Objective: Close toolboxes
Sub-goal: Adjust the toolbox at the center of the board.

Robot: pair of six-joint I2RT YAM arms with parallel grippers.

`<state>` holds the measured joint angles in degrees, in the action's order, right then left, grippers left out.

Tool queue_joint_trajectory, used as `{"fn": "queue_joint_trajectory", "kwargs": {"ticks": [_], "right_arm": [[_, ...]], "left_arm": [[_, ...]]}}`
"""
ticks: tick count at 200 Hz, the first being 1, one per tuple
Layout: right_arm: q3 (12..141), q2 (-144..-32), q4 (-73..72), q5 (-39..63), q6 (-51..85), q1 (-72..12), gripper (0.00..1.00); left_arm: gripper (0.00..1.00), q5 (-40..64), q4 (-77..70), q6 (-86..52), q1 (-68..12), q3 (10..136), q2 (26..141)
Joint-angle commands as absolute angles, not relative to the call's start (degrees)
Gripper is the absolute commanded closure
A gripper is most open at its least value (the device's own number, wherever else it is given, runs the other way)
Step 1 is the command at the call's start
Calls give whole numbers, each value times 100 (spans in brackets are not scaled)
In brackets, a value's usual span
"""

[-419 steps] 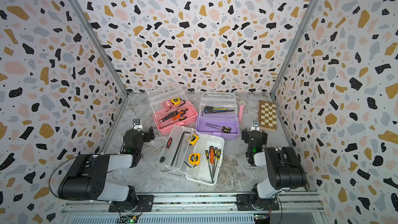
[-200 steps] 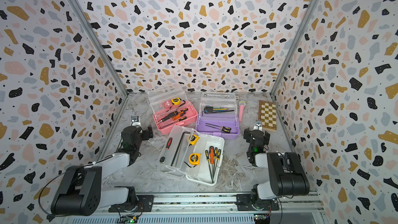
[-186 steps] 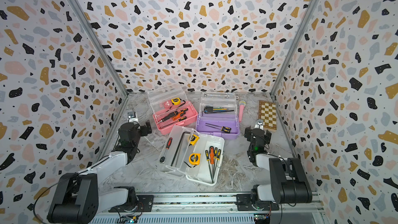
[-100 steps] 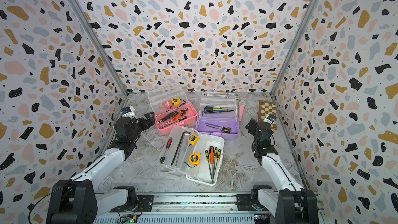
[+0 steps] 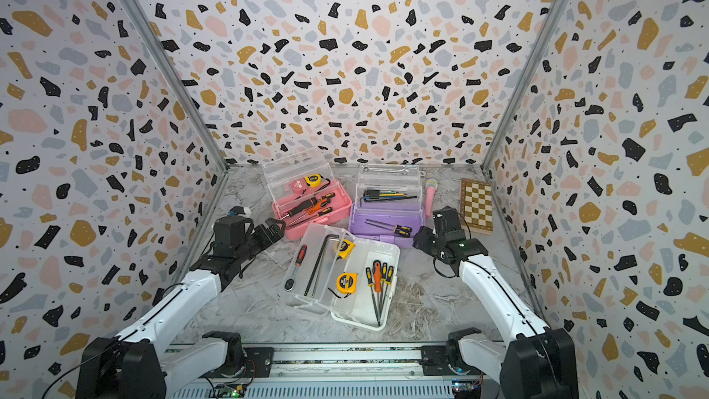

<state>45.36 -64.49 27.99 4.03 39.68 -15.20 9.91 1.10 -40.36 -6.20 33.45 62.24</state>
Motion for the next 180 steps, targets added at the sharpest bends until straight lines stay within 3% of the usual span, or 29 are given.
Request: {"fn": "queue_joint_trajectory", "kwargs": {"ticks": [1, 41, 105, 180], "right_arm": [[4461, -6446, 3443, 456, 4112, -1778, 41], [4394, -6993, 2765, 503, 4516, -2339, 43], [4774, -8266, 1819, 347, 4649, -2505, 53], [5135, -9133, 1311, 16, 4765, -2501, 78]], "left_arm": [[1, 938, 134, -4159, -640, 3226, 6107], [1, 1110, -114, -4249, -641, 3256, 6239], [1, 1160, -176, -4112, -642, 3111, 6078], [1, 1107, -123, -4093, -642, 3116, 6141]]}}
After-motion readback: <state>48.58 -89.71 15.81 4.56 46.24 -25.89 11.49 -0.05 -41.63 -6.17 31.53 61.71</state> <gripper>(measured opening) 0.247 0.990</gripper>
